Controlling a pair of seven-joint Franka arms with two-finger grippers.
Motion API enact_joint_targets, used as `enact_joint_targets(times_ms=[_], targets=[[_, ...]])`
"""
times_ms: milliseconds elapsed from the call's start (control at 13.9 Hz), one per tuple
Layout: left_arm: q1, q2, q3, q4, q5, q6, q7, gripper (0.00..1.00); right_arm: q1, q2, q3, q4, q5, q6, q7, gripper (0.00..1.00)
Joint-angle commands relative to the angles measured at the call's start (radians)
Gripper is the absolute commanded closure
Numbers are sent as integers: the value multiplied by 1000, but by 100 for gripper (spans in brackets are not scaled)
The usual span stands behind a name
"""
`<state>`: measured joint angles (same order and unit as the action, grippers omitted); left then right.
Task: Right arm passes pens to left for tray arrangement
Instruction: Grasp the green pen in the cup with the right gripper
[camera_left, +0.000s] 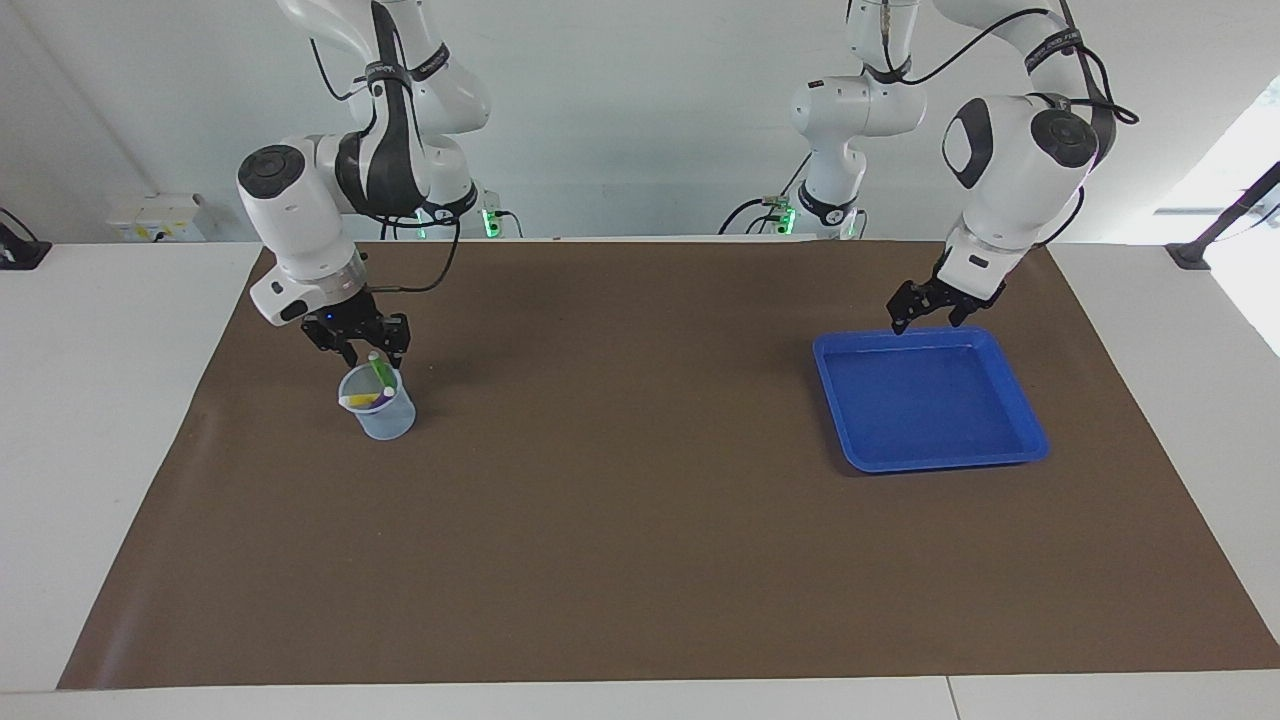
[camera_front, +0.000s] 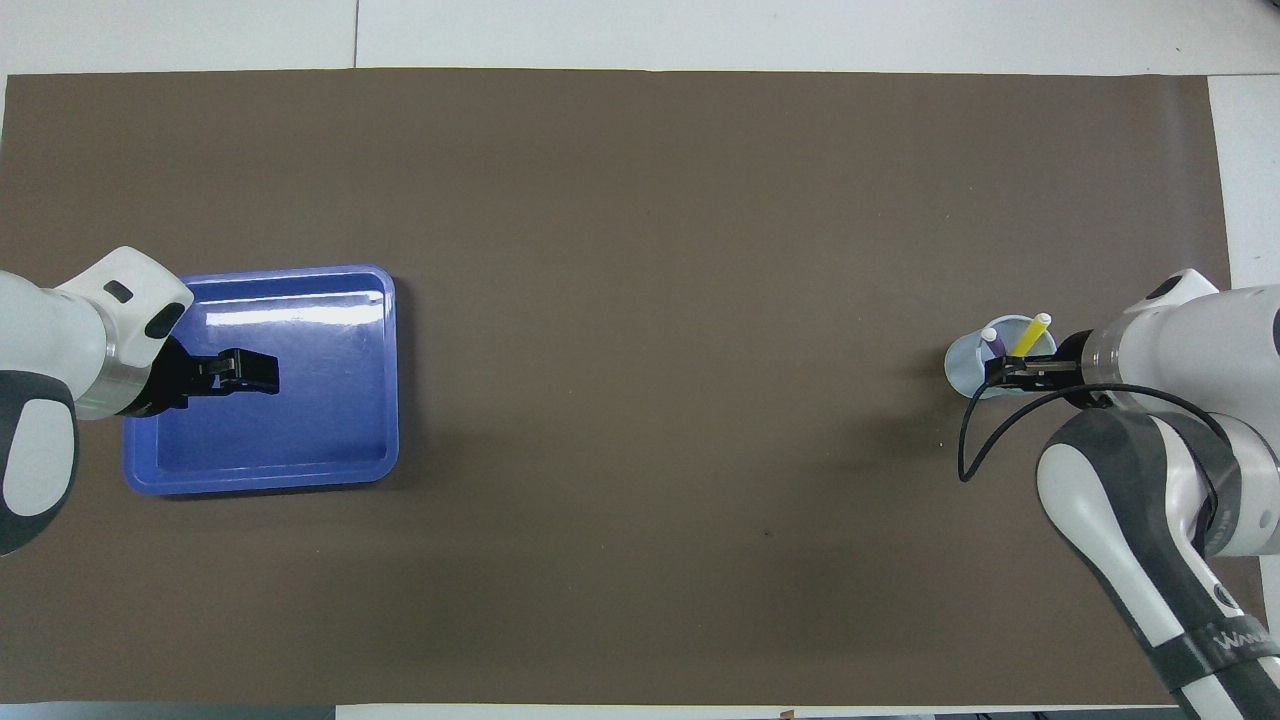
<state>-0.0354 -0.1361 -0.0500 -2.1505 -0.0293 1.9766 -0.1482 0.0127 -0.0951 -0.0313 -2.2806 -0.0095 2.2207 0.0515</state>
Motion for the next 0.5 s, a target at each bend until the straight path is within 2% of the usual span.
enact_joint_targets(times_ms=[0, 216, 432], targets=[[6, -5, 2, -14, -11, 28, 15, 0, -2, -20, 14, -20, 0, 17, -13, 100], [11, 3, 2, -8, -11, 45, 13, 0, -2, -18, 14, 1, 0, 5, -13, 100], [29, 4, 2, -8, -11, 47, 15, 0, -2, -26, 14, 85, 0, -65, -10, 100]])
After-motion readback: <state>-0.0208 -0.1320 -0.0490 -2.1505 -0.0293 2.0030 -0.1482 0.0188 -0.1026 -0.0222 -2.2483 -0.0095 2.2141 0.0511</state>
